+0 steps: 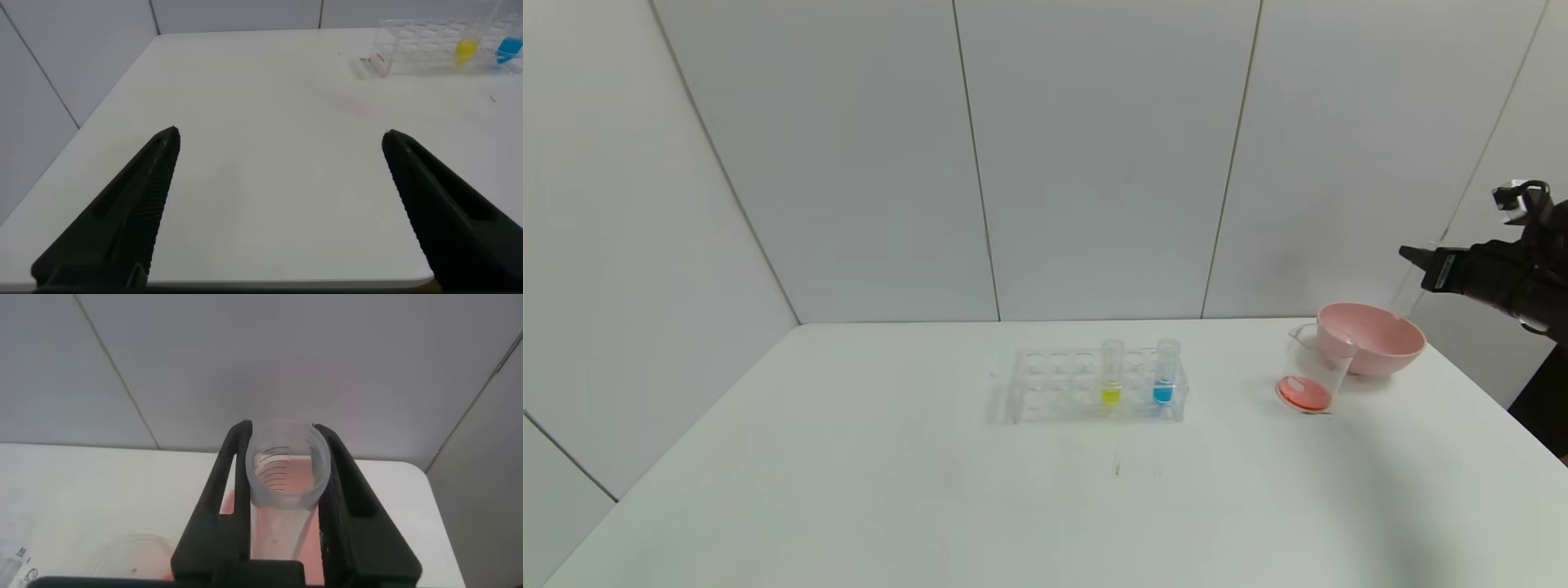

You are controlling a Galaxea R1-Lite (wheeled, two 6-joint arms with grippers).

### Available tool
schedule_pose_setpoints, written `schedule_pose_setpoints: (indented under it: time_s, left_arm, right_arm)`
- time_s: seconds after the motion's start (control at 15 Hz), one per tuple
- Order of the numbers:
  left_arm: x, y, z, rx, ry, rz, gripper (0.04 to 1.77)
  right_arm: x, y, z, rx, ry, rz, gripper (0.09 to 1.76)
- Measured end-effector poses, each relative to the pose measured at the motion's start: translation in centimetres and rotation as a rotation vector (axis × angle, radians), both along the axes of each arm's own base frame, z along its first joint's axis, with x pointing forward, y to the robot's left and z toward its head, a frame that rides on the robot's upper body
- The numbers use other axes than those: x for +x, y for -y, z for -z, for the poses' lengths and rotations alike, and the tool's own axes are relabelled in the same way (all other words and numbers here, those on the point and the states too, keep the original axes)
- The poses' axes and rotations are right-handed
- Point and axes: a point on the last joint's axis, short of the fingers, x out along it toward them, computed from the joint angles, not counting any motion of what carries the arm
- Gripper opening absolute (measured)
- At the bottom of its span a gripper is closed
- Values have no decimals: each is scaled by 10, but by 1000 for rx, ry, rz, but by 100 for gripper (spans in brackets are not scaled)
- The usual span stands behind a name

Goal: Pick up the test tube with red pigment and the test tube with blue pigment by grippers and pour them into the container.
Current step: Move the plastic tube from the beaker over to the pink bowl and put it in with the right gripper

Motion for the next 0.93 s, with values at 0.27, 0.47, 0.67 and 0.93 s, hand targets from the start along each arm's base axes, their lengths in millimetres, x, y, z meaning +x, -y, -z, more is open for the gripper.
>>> schedule_pose_setpoints:
  time_s: [0.27, 0.47, 0.67, 0.93]
  left_arm:
    - [0, 0, 0, 0, 0, 0, 176]
    - [0, 0, 0, 0, 0, 0, 176]
    - [0, 0, 0, 0, 0, 0, 176]
    - [0, 0, 0, 0, 0, 0, 176]
  right_arm:
    - [30, 17, 34, -27, -13, 20, 53]
    - [43, 26, 53, -33, -13, 34, 53]
    - [46, 29, 63, -26, -30, 31, 64]
    - [47, 28, 65, -23, -30, 35, 106]
